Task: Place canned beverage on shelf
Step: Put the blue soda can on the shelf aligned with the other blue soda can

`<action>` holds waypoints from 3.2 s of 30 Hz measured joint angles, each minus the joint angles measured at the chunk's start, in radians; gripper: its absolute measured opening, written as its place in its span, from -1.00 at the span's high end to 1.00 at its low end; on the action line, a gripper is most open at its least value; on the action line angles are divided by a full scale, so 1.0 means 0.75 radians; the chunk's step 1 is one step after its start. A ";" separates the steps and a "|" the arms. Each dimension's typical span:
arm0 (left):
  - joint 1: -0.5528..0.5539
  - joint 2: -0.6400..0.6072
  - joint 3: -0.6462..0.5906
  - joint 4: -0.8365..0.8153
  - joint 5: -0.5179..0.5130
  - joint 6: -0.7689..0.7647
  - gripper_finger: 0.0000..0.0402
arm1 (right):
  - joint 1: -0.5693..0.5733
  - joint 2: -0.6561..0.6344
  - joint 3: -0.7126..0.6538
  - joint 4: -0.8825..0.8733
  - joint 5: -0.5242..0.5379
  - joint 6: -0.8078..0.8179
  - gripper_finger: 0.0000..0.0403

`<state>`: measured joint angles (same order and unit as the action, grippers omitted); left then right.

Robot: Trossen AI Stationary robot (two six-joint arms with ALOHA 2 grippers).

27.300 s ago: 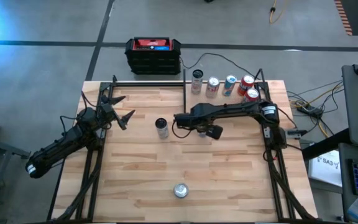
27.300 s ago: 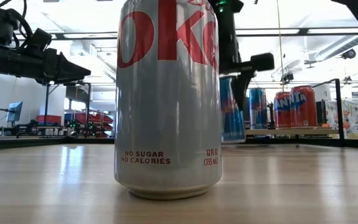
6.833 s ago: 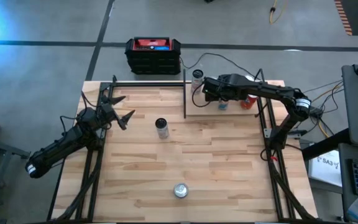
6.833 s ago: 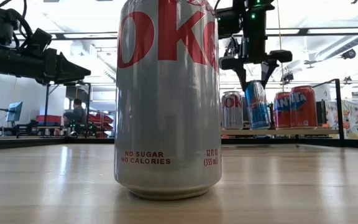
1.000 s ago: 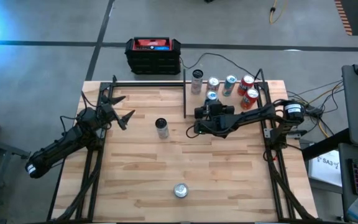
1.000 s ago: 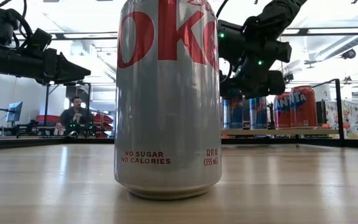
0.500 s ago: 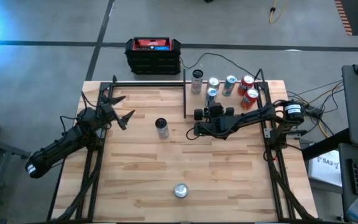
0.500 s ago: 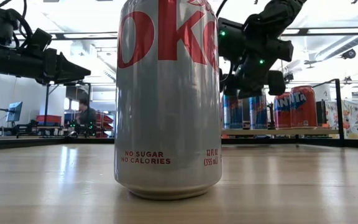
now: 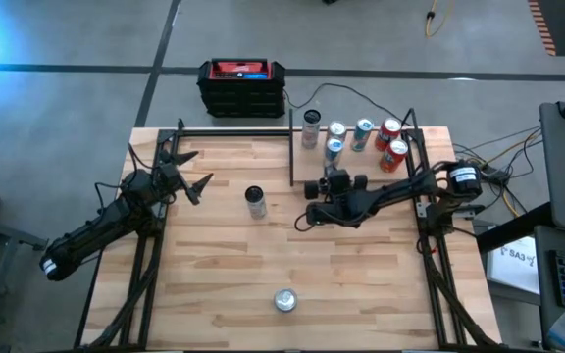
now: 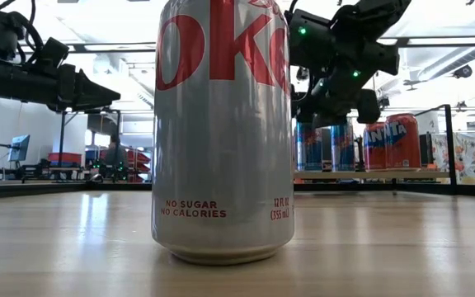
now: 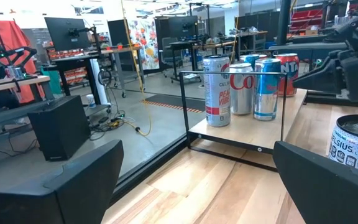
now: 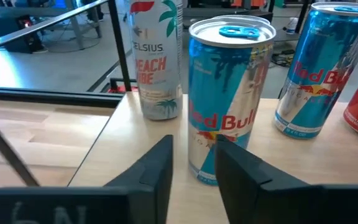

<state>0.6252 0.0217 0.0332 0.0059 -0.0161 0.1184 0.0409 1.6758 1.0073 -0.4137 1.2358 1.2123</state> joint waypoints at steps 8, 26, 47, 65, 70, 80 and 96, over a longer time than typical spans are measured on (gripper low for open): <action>0.000 0.000 0.000 0.000 0.000 0.000 -0.98 | 0.018 -0.003 0.000 0.000 0.007 0.000 -0.05; 0.000 0.000 0.000 0.000 0.000 -0.001 -0.98 | 0.009 0.035 0.001 0.000 0.055 0.074 -0.89; 0.000 0.000 0.000 0.000 0.000 0.000 -0.98 | 0.008 0.333 0.001 0.041 0.443 0.334 -0.90; 0.000 0.000 0.000 0.000 0.000 -0.001 -0.98 | -0.098 0.390 0.062 0.050 0.448 0.293 -0.90; 0.000 0.000 0.000 0.000 0.000 0.000 -0.98 | -0.126 0.390 0.062 0.050 0.448 0.293 -0.90; 0.000 0.000 0.000 0.000 0.000 0.000 -0.98 | -0.177 0.390 0.062 0.051 0.448 0.288 -0.90; 0.000 0.000 0.000 0.000 0.000 0.000 -0.98 | -0.242 0.390 0.062 0.056 0.447 0.288 -0.89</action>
<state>0.6251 0.0219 0.0331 0.0059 -0.0159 0.1184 -0.1407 1.9686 1.0538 -0.3716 1.5707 1.4284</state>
